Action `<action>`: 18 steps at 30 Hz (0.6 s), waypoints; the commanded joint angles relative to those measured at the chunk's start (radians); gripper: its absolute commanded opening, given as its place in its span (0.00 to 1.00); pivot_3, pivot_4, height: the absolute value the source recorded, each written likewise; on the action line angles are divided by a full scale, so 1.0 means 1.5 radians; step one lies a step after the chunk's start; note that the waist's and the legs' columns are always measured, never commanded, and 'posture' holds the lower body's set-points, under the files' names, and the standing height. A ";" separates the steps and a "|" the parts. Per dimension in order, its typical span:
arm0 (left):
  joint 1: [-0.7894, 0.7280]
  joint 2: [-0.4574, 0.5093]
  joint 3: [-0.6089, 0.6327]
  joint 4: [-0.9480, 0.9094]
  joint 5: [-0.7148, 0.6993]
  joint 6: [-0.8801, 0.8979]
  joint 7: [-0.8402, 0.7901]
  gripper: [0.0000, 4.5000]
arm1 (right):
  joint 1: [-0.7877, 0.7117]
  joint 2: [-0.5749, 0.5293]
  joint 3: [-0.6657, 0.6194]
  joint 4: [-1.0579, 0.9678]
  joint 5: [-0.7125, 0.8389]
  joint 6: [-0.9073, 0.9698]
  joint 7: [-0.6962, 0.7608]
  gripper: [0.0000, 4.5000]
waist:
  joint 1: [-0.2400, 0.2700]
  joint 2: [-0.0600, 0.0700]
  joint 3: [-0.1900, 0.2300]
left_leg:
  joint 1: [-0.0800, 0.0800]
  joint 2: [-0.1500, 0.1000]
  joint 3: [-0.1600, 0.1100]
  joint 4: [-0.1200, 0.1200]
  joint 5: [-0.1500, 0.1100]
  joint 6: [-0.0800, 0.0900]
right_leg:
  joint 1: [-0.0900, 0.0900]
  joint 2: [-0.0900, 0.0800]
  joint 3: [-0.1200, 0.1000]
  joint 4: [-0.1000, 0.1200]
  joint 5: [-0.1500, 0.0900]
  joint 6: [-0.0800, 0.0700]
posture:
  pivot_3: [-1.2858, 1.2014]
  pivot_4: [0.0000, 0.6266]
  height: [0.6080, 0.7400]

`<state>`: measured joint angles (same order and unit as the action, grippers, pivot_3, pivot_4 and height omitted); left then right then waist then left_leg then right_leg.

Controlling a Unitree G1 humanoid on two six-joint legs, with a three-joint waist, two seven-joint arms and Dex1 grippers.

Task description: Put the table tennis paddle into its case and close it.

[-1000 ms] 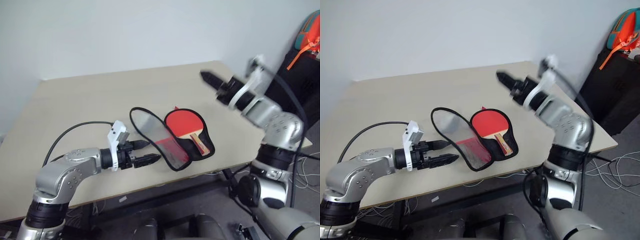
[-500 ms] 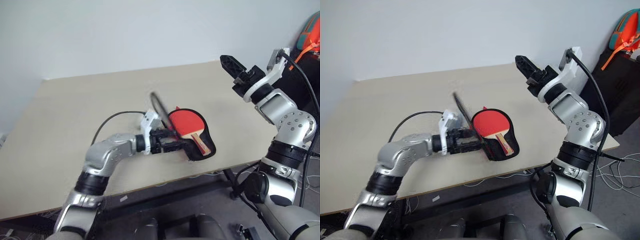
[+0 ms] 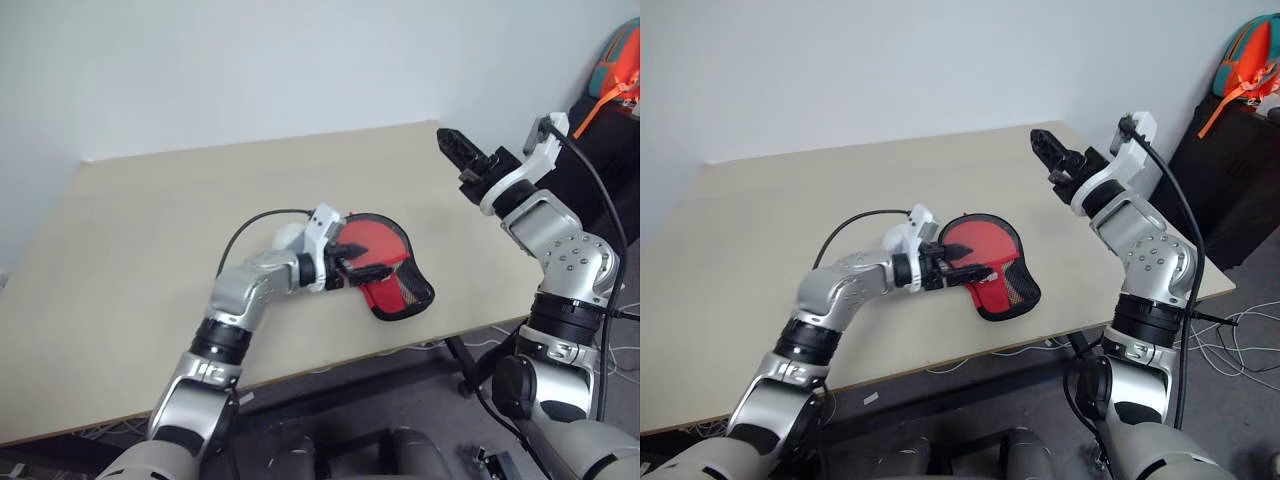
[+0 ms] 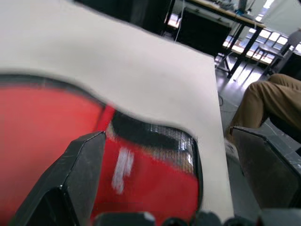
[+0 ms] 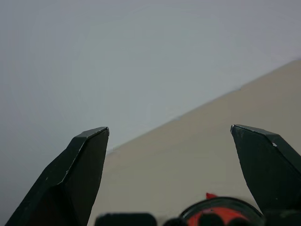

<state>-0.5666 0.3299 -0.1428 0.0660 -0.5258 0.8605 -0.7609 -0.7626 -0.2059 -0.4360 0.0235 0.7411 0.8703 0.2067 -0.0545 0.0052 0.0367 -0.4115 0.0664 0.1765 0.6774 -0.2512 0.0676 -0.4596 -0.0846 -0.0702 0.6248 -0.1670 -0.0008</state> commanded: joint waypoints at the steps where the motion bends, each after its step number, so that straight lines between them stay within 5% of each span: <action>1: 0.023 0.024 0.035 -0.095 -0.044 0.085 0.018 1.00 | 0.000 0.001 0.015 -0.020 0.002 -0.022 -0.002 1.00 | 0.002 0.000 0.000 | 0.000 0.000 0.000 0.000 0.000 0.000 | 0.000 0.000 0.000 0.000 0.000 0.000 | 0.52 0.00 0.88; 7: 0.060 0.006 0.092 -0.125 -0.088 0.189 0.085 1.00 | 0.009 -0.003 0.037 -0.019 0.002 -0.033 -0.001 1.00 | 0.002 0.000 0.000 | 0.000 -0.001 -0.001 0.001 -0.001 0.001 | 0.001 -0.001 0.000 0.000 0.000 0.000 | 0.52 0.00 0.88; 18: 0.012 -0.109 0.172 0.020 -0.073 0.265 0.230 1.00 | 0.013 -0.015 0.041 -0.009 0.000 -0.045 -0.006 1.00 | 0.002 0.000 0.000 | 0.000 -0.001 -0.001 0.001 0.000 0.001 | 0.001 0.000 -0.001 0.000 0.000 0.000 | 0.52 0.00 0.88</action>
<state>-0.5139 0.1823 0.0755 0.0711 -0.6399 1.2559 -0.4551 -0.7317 -0.2168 -0.3753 0.0290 0.7411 0.8233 0.2004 -0.0518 0.0050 0.0367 -0.4118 0.0654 0.1750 0.6796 -0.2518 0.0688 -0.4576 -0.0854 -0.0712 0.6246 -0.1669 -0.0007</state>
